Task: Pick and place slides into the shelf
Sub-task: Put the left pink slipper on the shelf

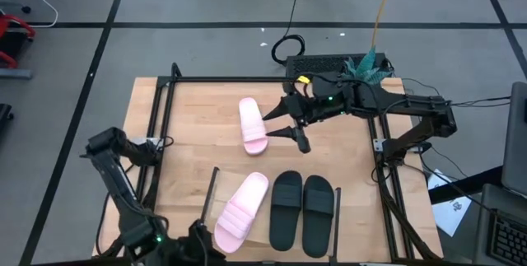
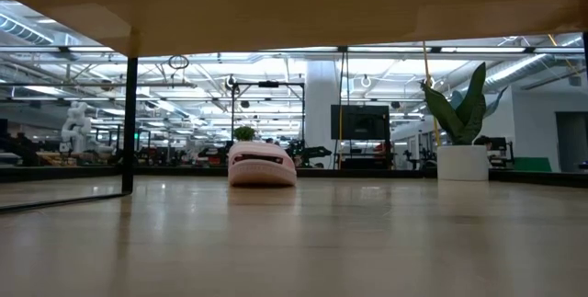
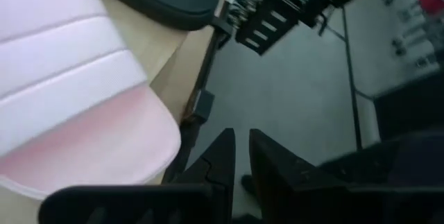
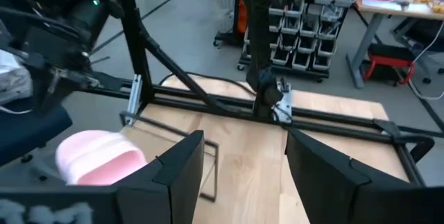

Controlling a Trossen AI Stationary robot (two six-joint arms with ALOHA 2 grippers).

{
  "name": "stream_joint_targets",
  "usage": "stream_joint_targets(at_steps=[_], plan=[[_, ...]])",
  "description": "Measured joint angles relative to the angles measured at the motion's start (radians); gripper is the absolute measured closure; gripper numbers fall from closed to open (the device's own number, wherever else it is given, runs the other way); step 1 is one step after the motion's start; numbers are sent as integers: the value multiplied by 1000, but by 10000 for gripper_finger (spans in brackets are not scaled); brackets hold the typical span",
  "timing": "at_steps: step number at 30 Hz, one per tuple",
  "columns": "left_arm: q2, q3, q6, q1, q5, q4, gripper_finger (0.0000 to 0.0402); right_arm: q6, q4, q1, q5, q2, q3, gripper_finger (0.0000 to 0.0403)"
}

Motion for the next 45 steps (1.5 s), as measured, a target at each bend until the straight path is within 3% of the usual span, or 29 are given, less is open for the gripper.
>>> stream_joint_targets(at_steps=[9, 17, 26, 30, 36, 45], plan=[[35, 0, -88, -12, -24, -16, 358, 19, -69, 24, -1, -94, 0, 206], [27, 1, -94, -11, 57, 11, 357, 32, -82, 30, -2, -167, 1, 206], [27, 0, -196, -25, 133, 243, 357, 30, -120, 30, -1, -182, 1, 206], [28, 0, -365, -41, 96, 253, 357, 19, -118, 30, -1, -182, 1, 206], [46, 0, -664, -71, -160, 237, 357, 4, -113, 30, -1, -181, 1, 206], [109, 0, -897, -91, -124, 342, 357, -6, -118, 30, -1, -181, 1, 206]])
